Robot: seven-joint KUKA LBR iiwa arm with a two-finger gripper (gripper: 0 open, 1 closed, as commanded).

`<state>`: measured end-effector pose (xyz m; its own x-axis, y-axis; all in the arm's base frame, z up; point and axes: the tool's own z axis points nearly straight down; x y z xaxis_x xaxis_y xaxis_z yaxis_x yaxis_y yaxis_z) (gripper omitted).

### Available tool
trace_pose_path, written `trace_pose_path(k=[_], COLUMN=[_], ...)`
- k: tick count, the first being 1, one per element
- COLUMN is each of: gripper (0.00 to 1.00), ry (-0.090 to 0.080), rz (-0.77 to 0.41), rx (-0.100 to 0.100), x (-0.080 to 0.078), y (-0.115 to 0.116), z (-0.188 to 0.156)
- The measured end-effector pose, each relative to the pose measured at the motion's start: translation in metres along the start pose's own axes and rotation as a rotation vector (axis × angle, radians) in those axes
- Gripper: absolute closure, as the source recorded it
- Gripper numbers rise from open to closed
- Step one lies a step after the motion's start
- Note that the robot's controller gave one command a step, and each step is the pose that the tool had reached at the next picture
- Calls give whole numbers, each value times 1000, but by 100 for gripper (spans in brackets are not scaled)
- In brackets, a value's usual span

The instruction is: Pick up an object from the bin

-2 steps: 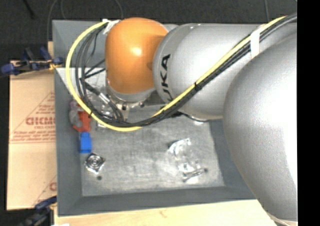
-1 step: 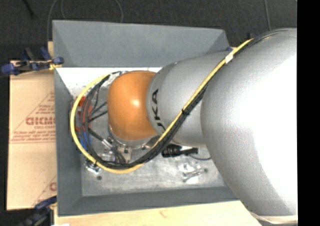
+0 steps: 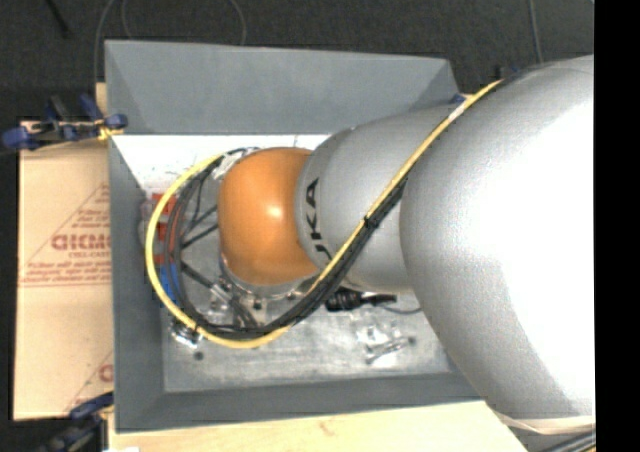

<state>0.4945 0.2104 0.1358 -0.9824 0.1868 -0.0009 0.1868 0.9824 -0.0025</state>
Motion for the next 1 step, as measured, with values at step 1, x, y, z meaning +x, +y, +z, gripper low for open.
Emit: trace_pose_path(k=[1], gripper=[100], ry=[0], rz=[-6], rx=[1], x=[3], y=[-1], z=[18])
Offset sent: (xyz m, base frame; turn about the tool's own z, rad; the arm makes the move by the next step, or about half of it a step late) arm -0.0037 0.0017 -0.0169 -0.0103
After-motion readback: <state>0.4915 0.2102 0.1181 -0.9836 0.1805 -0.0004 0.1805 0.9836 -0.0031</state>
